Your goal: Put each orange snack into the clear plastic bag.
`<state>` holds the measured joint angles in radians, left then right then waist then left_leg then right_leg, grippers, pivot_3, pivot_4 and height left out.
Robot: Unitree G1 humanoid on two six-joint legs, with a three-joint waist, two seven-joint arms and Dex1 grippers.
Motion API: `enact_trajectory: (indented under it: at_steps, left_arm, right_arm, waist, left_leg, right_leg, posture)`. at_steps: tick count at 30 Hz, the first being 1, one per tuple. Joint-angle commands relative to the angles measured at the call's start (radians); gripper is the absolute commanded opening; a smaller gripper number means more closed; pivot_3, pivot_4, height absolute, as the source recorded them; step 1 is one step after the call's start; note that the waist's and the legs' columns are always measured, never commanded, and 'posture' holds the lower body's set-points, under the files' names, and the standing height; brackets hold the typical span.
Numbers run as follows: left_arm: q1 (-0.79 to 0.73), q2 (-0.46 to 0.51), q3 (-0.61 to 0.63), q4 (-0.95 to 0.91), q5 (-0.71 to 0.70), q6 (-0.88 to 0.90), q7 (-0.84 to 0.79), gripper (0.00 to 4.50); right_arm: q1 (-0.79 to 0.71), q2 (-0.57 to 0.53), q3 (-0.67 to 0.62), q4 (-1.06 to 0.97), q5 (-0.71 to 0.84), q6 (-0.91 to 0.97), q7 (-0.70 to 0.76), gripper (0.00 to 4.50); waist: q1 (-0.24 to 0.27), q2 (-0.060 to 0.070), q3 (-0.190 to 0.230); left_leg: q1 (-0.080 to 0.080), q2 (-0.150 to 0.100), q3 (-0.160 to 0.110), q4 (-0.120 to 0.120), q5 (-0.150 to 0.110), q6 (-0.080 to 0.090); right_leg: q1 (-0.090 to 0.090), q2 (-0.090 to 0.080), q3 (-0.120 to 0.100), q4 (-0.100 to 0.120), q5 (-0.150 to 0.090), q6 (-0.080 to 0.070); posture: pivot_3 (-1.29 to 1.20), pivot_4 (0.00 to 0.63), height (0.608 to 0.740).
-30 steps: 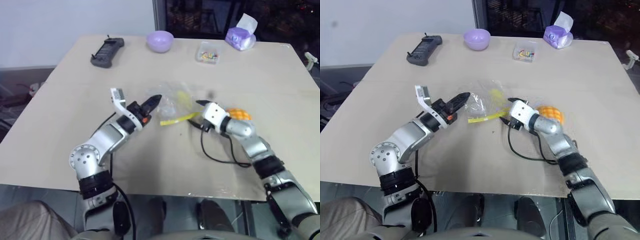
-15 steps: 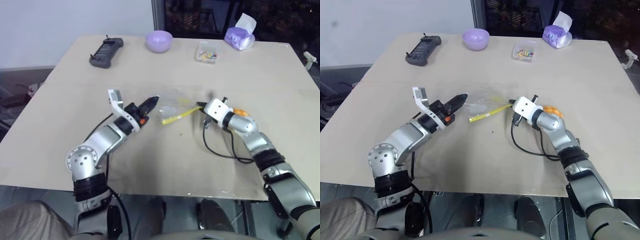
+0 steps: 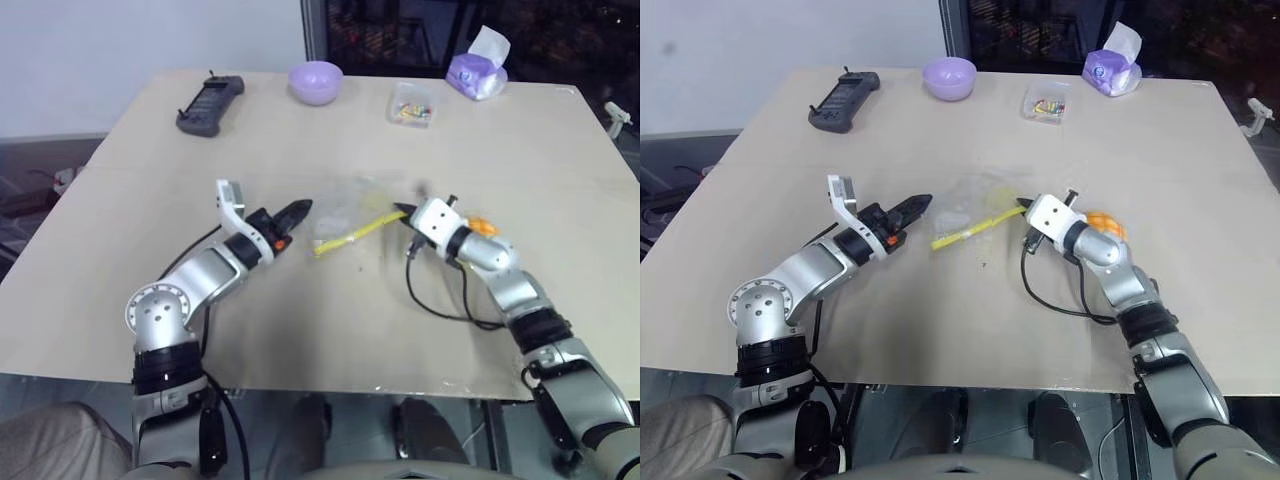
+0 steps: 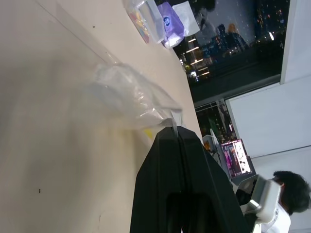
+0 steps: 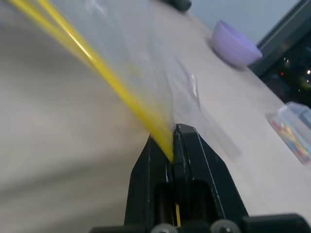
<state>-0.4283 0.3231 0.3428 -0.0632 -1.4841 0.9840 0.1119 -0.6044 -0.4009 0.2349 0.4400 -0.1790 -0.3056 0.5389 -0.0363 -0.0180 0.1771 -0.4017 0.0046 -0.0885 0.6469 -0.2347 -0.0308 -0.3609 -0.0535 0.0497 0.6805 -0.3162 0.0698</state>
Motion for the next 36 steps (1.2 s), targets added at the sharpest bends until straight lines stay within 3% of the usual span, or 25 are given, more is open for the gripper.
enact_trajectory:
  at_steps: [1, 10, 18, 23, 25, 28, 34, 36]
  left_arm:
    - [0.008, 0.018, 0.001, -0.028, 0.017, -0.01, -0.02, 0.0]
    - [0.047, -0.032, 0.013, -0.014, 0.074, -0.087, -0.051, 0.0]
    - [-0.02, 0.016, -0.009, -0.027, 0.092, -0.037, -0.086, 0.0]
    - [-0.033, 0.043, -0.01, -0.09, 0.244, -0.153, -0.156, 0.0]
    - [-0.037, 0.063, -0.024, -0.128, 0.25, -0.142, -0.205, 0.42]
    - [-0.05, 0.113, -0.089, -0.165, 0.379, -0.161, -0.224, 1.07]
    - [-0.057, 0.179, -0.133, -0.205, 0.586, -0.277, -0.309, 1.07]
    - [-0.046, 0.232, -0.198, -0.236, 0.739, -0.357, -0.352, 1.07]
  right_arm:
    - [-0.013, -0.027, -0.045, -0.047, 0.019, 0.018, -0.001, 0.02]
    - [0.026, -0.027, -0.03, -0.123, 0.009, 0.061, 0.008, 0.02]
    - [0.114, -0.032, -0.056, -0.236, 0.014, 0.117, -0.018, 0.02]
    - [0.136, -0.048, -0.062, -0.28, 0.018, 0.145, -0.01, 0.02]
    - [0.121, -0.042, -0.053, -0.283, 0.009, 0.159, -0.014, 0.0]
    - [0.09, -0.027, -0.038, -0.263, -0.014, 0.171, -0.031, 0.0]
    - [0.06, 0.007, -0.011, -0.233, -0.042, 0.184, -0.039, 0.0]
    - [0.039, 0.019, -0.01, -0.215, -0.056, 0.194, -0.051, 0.0]
  waist:
    - [-0.004, 0.0, 0.0]
    - [-0.003, 0.0, 0.0]
    - [0.002, 0.0, 0.0]
    - [-0.002, 0.0, 0.0]
    - [-0.004, 0.0, 0.0]
    - [-0.004, 0.0, 0.0]
    - [-0.004, 0.0, 0.0]
    - [-0.004, 0.0, 0.0]
  left_leg:
    - [0.0, 0.0, 0.0, 0.0, 0.0, 0.0]
    - [0.0, 0.0, 0.001, 0.0, 0.0, 0.0]
    - [0.0, 0.0, 0.0, 0.0, 0.0, 0.0]
    - [0.0, 0.0, 0.0, -0.001, 0.0, 0.0]
    - [0.0, 0.0, 0.001, -0.002, 0.0, 0.0]
    - [0.001, 0.0, 0.001, -0.003, 0.0, 0.0]
    - [0.001, 0.0, 0.002, -0.004, 0.0, 0.0]
    - [0.001, 0.0, 0.002, -0.005, 0.0, 0.0]
  right_leg:
    - [0.0, 0.0, 0.0, 0.0, 0.0, 0.0]
    - [0.0, 0.0, 0.001, 0.0, 0.0, 0.0]
    - [0.0, 0.0, 0.0, -0.001, 0.0, 0.0]
    - [0.0, 0.0, 0.0, -0.001, 0.0, 0.0]
    - [-0.001, 0.0, 0.001, 0.0, 0.0, 0.0]
    - [-0.001, 0.001, 0.001, 0.0, 0.0, 0.0]
    - [-0.001, 0.0, 0.002, -0.002, 0.0, 0.0]
    - [-0.002, 0.0, 0.002, -0.002, 0.0, 0.0]
  posture:
    - [0.0, 0.15, 0.74]
    - [0.0, 0.15, 0.74]
    - [0.0, 0.15, 0.74]
    - [0.0, 0.15, 0.74]
    - [0.0, 0.15, 0.74]
    - [0.0, 0.15, 0.74]
    - [0.0, 0.15, 0.74]
    - [0.0, 0.15, 0.74]
